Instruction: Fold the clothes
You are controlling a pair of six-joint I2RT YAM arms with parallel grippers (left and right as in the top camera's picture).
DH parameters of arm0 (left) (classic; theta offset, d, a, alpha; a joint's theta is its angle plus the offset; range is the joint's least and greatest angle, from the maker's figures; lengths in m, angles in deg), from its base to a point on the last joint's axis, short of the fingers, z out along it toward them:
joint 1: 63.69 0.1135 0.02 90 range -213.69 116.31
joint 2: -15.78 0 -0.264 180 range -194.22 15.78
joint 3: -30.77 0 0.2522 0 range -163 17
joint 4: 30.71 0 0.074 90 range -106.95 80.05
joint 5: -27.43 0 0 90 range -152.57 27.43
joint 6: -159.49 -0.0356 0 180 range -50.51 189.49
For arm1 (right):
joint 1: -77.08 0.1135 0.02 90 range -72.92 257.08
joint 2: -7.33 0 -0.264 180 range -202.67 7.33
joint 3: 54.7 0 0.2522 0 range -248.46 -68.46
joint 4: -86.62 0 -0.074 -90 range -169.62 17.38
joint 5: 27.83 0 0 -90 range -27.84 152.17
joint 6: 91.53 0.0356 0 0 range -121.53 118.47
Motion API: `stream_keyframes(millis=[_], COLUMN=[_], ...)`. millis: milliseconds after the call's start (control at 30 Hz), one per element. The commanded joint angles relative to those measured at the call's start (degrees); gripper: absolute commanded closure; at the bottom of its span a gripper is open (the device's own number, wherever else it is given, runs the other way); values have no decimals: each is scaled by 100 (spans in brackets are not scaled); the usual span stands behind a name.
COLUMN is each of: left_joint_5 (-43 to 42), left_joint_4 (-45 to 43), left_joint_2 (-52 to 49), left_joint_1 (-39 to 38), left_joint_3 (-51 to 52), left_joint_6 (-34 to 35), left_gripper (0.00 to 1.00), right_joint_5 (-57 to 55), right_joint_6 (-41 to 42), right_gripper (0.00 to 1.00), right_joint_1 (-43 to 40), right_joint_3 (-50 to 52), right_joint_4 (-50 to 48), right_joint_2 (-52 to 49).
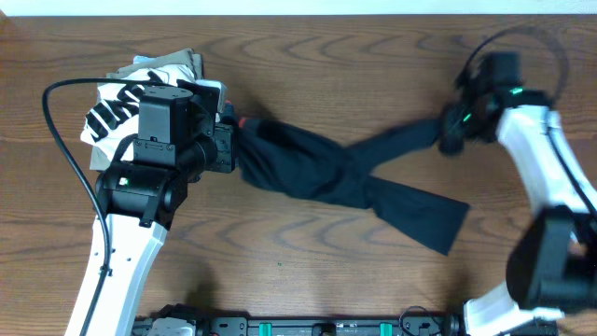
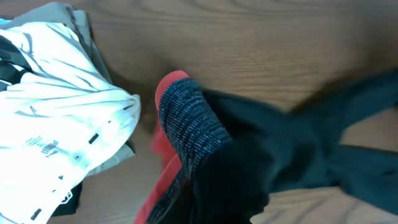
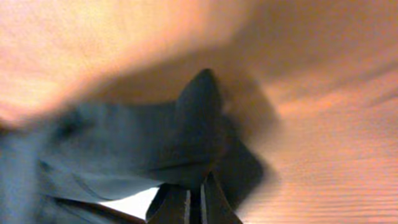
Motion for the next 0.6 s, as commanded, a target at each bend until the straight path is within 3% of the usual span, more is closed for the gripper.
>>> stream_keyframes(millis=[0, 567], left_joint_5=[68, 352], left_joint_4=[-33, -44], left_joint_2=[-4, -4], left_joint_1=[22, 22], left_joint_3=[-76, -79], left_joint_6=[-74, -74], left_gripper=[93, 93], right_joint_5=[22, -267], right_joint_6=[-365, -549], right_gripper=[99, 99], right_joint_1=[-151, -361], right_joint_3=[-787, -970], right_joint_4=[92, 286], right_joint_2=[968, 1405])
